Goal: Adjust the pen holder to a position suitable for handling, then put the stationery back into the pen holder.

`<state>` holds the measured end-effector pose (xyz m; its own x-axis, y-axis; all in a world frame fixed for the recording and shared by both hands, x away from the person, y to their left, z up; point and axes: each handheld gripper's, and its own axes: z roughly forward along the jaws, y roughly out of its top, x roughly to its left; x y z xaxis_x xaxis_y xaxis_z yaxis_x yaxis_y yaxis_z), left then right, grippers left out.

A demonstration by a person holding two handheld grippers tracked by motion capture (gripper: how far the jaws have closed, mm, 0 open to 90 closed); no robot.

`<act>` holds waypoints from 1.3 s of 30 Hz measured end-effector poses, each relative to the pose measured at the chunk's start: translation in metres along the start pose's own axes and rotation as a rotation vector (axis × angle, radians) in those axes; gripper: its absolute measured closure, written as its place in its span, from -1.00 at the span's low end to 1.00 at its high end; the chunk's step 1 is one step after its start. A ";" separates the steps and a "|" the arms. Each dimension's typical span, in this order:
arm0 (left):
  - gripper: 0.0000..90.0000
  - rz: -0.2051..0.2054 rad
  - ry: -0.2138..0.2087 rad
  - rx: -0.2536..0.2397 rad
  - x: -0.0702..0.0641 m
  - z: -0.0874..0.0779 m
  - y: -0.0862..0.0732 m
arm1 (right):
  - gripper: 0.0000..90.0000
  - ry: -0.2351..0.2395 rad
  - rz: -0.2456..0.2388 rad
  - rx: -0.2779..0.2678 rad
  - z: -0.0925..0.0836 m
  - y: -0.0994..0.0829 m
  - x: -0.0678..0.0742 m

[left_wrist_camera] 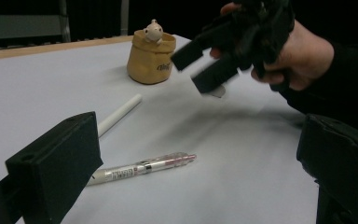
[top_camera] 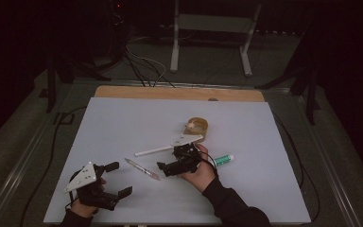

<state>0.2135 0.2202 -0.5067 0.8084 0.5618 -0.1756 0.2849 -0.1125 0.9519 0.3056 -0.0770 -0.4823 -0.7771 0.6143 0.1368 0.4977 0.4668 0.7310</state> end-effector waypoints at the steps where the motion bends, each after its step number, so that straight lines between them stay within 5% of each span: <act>1: -0.99 0.001 0.000 0.000 0.000 0.000 0.000 | -0.75 0.002 -0.007 0.004 0.003 -0.001 0.003; 15: -0.99 0.000 -0.002 0.000 0.000 0.000 0.000 | -0.16 0.096 -0.082 0.061 0.044 -0.015 0.029; 29: -0.99 0.004 -0.003 0.000 0.000 -0.001 0.000 | 0.33 0.033 -0.187 0.119 0.064 -0.017 0.040; 39: -0.99 0.003 -0.001 0.001 0.000 -0.001 0.000 | 0.42 0.006 -0.245 0.148 0.065 -0.014 0.044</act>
<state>0.2128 0.2208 -0.5061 0.8100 0.5603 -0.1733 0.2829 -0.1145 0.9523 0.2893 -0.0151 -0.5305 -0.8831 0.4683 -0.0278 0.3451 0.6887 0.6376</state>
